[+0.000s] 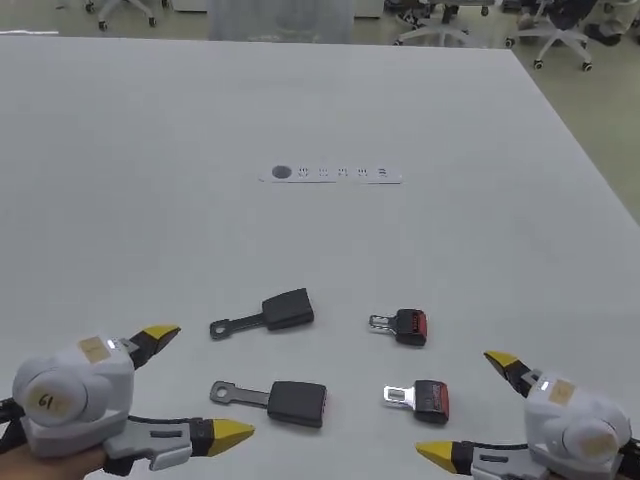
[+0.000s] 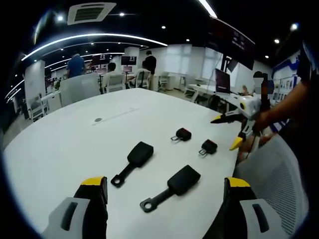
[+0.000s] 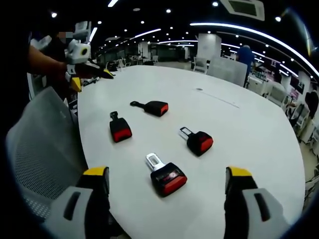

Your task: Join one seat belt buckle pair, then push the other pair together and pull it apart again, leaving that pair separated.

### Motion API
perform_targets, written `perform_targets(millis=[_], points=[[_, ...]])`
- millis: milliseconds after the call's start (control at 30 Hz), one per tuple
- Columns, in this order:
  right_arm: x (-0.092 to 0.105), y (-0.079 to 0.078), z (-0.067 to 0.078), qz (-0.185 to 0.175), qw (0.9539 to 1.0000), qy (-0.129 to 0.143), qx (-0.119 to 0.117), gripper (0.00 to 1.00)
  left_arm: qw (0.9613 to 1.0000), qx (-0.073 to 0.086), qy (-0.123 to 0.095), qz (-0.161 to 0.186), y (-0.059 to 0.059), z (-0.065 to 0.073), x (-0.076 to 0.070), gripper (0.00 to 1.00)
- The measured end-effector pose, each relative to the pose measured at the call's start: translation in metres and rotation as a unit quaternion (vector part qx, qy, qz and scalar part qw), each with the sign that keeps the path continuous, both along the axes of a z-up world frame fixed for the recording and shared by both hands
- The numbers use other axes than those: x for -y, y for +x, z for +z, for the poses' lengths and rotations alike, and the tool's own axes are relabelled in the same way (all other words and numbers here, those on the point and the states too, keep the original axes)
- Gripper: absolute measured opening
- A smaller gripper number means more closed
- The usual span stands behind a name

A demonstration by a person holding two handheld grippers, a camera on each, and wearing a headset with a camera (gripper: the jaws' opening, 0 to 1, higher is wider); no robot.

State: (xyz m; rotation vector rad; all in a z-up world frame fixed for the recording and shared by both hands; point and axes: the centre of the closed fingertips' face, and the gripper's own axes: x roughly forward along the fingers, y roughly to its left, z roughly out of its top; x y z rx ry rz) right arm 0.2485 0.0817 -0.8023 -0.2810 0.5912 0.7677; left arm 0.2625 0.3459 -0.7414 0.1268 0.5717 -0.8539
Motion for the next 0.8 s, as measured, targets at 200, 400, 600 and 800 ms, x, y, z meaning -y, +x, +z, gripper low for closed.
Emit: perform_targets(millis=[200,400,600,800], points=[[-0.001,0.003,-0.008,0.008,0.9999,-0.002,-0.012,0.98,0.9998,-0.006,0.005,-0.017,0.002,-0.007,0.009,0.97],[-0.003,0.006,-0.015,0.022,0.9995,-0.006,-0.024,0.96,0.9993,-0.007,0.015,-0.033,0.006,-0.015,0.018,0.96],[-0.005,0.008,-0.023,0.039,0.9985,-0.011,-0.037,0.96,0.9975,-0.009,0.030,-0.064,0.009,-0.026,0.025,0.94],[-0.007,0.012,-0.030,0.052,0.9973,-0.014,-0.049,0.93,0.9931,-0.006,0.050,-0.107,0.008,-0.040,0.038,0.90]])
